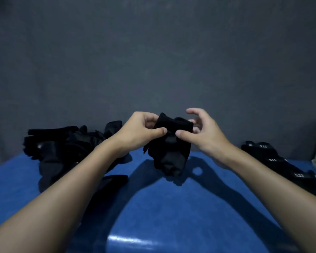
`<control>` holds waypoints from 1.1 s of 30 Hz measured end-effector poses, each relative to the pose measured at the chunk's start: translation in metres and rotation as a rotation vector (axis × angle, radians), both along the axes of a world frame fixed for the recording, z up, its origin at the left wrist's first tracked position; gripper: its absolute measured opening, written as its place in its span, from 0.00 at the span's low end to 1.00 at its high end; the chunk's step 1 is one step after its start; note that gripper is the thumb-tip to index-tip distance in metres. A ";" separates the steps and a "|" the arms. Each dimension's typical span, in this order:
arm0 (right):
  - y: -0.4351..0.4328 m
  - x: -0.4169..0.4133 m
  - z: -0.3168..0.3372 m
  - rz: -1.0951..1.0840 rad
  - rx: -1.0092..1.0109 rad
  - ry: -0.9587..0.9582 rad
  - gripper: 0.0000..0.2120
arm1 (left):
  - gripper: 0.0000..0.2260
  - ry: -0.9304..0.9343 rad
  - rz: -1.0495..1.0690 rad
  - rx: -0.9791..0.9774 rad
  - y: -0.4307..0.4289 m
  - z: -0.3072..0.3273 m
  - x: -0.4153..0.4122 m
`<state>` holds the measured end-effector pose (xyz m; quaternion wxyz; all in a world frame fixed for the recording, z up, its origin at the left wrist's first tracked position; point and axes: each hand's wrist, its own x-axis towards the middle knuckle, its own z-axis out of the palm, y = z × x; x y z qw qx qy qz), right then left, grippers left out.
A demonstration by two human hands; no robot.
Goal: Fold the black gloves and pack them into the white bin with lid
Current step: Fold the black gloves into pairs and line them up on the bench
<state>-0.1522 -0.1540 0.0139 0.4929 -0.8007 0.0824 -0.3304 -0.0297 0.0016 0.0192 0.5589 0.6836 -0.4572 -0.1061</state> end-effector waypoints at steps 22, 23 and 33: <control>-0.052 -0.056 -0.066 -0.274 -0.096 0.673 0.28 | 0.28 -0.258 -0.034 0.602 -0.057 -0.058 -0.009; -0.050 -0.056 -0.067 -0.210 -0.096 0.621 0.31 | 0.29 -0.243 -0.058 0.631 -0.058 -0.061 -0.011; -0.056 -0.038 -0.084 -0.188 -0.166 0.656 0.29 | 0.25 -0.311 0.063 0.482 -0.062 -0.073 -0.008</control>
